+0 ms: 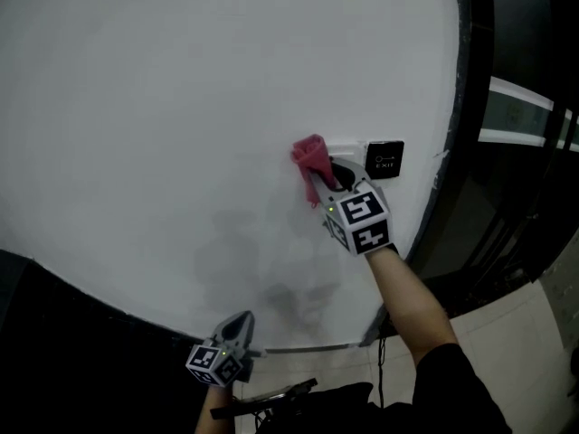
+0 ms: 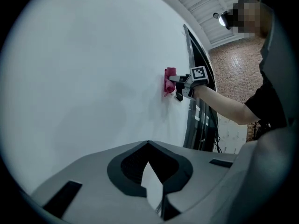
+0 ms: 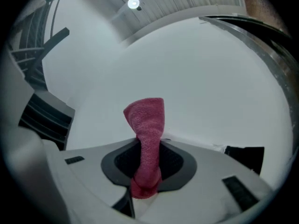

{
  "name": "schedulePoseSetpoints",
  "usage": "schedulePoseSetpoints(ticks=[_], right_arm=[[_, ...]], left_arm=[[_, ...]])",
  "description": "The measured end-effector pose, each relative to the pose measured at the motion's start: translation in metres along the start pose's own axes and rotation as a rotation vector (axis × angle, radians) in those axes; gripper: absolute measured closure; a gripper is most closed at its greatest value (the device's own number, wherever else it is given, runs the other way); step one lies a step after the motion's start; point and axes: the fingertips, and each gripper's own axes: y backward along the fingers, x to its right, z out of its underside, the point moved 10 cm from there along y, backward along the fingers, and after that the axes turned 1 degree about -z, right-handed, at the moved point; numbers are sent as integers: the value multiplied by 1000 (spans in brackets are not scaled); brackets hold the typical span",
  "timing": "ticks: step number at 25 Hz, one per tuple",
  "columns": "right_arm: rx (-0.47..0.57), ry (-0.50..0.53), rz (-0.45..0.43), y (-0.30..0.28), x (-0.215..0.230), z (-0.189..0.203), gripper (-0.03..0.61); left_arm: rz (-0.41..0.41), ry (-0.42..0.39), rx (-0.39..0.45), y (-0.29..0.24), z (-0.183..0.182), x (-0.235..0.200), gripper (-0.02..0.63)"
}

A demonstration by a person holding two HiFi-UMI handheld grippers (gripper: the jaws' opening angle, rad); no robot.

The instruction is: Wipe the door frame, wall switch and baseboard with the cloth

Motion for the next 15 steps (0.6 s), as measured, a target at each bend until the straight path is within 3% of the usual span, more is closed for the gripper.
schedulePoseSetpoints(ticks=[4,15], right_arm=[[-16,35,85,3,14,10,495],[-17,27,151,29,56,25,495]], left_arm=[[-20,5,-1,3,2,-4,623],[20,15,-33,-17,7,13,623]])
